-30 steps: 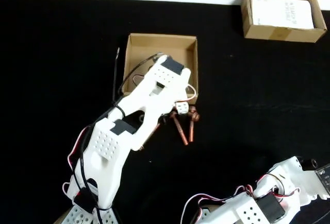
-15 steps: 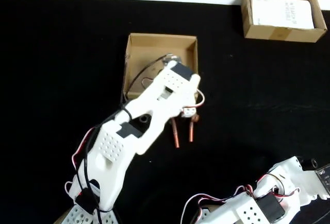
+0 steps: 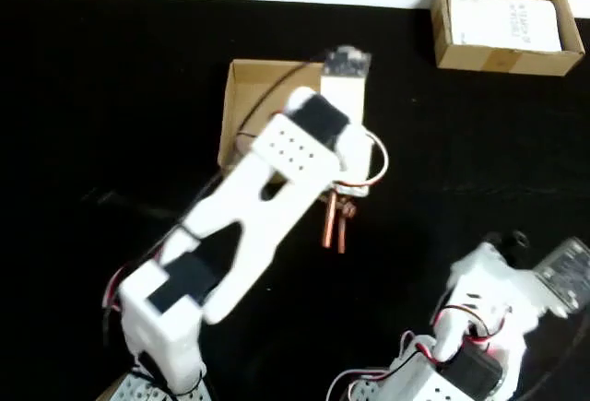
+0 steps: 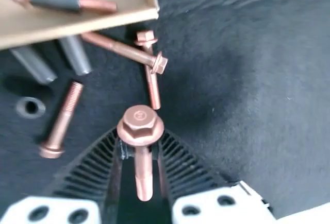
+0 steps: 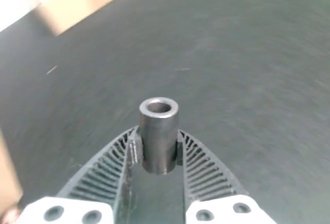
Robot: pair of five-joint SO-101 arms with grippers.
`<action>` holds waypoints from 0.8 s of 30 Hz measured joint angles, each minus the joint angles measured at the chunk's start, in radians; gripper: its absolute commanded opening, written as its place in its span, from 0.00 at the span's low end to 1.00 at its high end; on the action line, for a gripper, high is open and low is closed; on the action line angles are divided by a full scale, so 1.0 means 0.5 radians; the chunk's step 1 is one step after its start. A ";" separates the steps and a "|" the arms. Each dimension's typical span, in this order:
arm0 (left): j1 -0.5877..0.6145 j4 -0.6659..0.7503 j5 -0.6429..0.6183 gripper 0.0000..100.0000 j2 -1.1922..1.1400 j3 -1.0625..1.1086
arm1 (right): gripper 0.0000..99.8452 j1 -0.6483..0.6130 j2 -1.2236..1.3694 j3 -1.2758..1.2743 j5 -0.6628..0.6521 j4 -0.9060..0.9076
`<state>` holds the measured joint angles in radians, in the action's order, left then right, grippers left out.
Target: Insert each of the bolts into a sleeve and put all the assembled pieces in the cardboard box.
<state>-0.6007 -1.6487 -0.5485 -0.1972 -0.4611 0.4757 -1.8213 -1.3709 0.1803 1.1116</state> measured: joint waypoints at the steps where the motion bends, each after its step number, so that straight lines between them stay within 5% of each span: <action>1: 0.000 -0.028 0.058 0.01 0.083 0.000 | 0.01 -0.080 0.000 0.018 -0.052 0.018; 7: 0.043 -0.157 0.319 0.01 0.531 0.068 | 0.01 -0.694 0.000 0.270 -0.184 0.255; 14: 0.209 -0.086 0.347 0.01 0.914 0.390 | 0.01 -1.488 -0.012 0.463 -0.184 0.608; 24: 0.623 0.497 0.767 0.01 1.734 1.016 | 0.01 -1.636 -0.012 0.457 -0.120 0.641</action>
<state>-0.2892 -1.4001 -0.1649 0.6697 0.0468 -0.3422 -1.8274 -1.1423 0.1204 1.4323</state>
